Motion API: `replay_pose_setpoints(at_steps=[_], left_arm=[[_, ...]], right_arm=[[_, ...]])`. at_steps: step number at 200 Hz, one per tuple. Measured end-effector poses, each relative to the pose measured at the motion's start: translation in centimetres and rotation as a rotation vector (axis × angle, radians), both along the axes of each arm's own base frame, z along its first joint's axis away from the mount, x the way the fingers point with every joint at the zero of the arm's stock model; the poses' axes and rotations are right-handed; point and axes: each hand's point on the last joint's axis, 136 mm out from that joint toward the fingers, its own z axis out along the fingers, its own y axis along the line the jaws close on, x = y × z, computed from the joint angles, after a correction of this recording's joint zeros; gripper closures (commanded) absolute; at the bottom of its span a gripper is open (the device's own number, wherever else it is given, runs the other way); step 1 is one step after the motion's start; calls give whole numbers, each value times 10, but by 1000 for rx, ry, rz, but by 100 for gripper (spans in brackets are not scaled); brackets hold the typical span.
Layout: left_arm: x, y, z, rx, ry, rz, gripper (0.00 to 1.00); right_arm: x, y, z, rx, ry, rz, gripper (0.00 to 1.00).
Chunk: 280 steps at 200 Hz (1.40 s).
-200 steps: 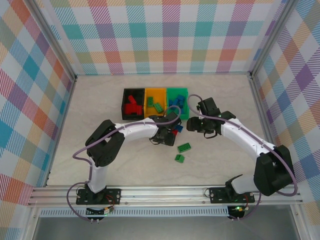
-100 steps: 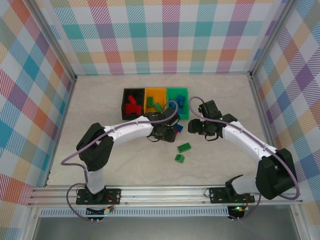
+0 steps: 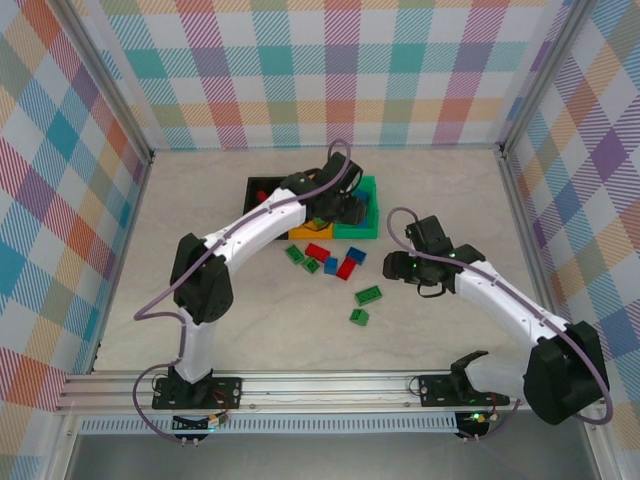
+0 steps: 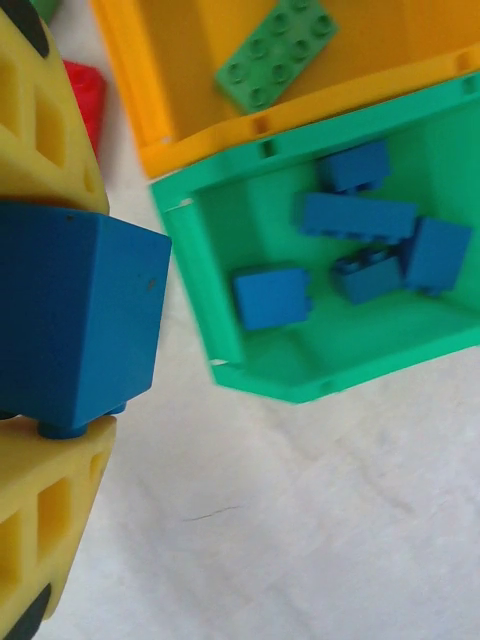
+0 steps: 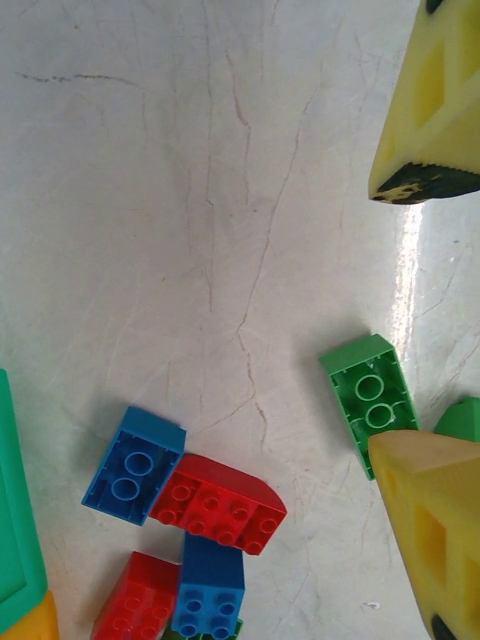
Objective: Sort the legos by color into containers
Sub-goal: Place the lego in the container, then rotate the lego at the center of the table.
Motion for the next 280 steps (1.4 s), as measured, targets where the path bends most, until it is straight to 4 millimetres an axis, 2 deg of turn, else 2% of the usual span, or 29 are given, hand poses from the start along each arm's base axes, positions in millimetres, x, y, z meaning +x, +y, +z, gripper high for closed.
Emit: replay_pose_setpoints(at_steps=[21, 37, 50, 69, 98, 139, 183, 202, 230, 280], left_arm=[[26, -4, -7, 5, -5, 11, 49], [41, -7, -14, 5, 0, 17, 37], [51, -10, -19, 6, 3, 17, 33], [60, -13, -21, 2, 0, 15, 28], [56, -12, -24, 3, 16, 10, 27], [16, 16, -41, 27, 77, 7, 27], [-28, 48, -25, -37, 52, 35, 27], [-41, 59, -20, -59, 38, 46, 27], [-60, 76, -26, -59, 38, 66, 27], [-89, 105, -43, -33, 64, 112, 27]], right_arm=[[-8, -1, -6, 14, 21, -9, 38], [-16, -2, -14, 27, 46, -16, 38], [-23, -2, -19, 38, 63, -19, 38], [-30, -2, -23, 58, 82, -25, 38], [-36, 1, -28, 81, 104, -22, 38], [-41, 12, -33, 121, 128, 7, 38], [-48, 35, -49, 107, 191, 85, 37], [-46, 47, -51, 92, 209, 116, 37], [-42, 65, -54, 79, 227, 134, 32], [-41, 73, -74, 84, 287, 75, 29]])
